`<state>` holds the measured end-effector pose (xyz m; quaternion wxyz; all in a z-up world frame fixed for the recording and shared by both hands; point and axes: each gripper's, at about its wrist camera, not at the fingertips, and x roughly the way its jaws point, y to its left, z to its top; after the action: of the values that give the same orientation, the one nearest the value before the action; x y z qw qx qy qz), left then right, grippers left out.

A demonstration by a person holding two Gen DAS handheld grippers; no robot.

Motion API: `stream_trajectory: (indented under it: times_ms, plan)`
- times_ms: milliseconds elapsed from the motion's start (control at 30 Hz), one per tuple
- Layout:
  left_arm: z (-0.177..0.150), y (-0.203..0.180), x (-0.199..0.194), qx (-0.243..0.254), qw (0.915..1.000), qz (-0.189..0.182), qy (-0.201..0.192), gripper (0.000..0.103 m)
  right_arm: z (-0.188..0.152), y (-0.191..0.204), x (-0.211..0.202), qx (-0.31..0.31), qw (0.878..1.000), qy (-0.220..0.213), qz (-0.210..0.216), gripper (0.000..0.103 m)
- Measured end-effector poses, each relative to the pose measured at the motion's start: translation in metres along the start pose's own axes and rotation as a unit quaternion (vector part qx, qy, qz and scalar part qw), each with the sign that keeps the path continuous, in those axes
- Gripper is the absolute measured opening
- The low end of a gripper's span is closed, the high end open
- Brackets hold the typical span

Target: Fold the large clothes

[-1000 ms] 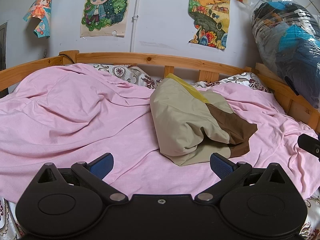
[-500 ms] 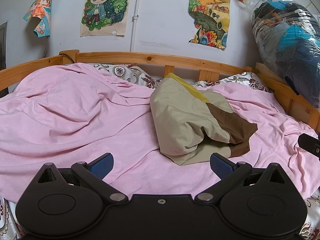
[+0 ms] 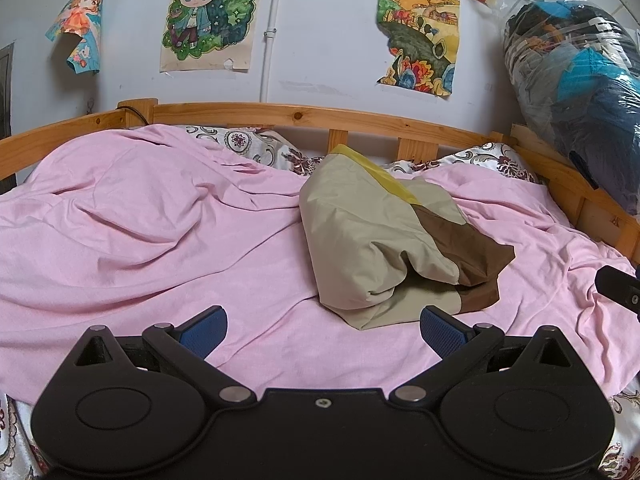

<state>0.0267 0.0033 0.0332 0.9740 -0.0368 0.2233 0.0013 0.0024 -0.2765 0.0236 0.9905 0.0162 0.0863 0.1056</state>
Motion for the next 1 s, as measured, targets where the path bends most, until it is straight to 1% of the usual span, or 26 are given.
stream_trajectory:
  times_ms: [500,633,833,1000]
  plan:
    - [0.0015,0.0005,0.0002,-0.001,1.0000,0.000,0.002,0.102,0.0002,-0.0001,0.0001,0.001,1.000,0.001,0.000,0.103]
    - [-0.0029,-0.0014,0.0018,-0.002,1.0000,-0.003,0.004,0.102,0.0002,-0.0004,0.0001,0.001,1.000,0.001,0.000,0.103]
    - [-0.0066,-0.0056,0.0045,-0.001,0.9998,0.003,0.021,0.102,-0.0032,0.0001,0.0013,0.002,1.000,0.003,-0.001,0.103]
    - [-0.0064,-0.0065,0.0079,0.001,0.9986,0.027,0.046,0.102,-0.0035,0.0011,0.0022,0.003,1.000,0.004,-0.002,0.103]
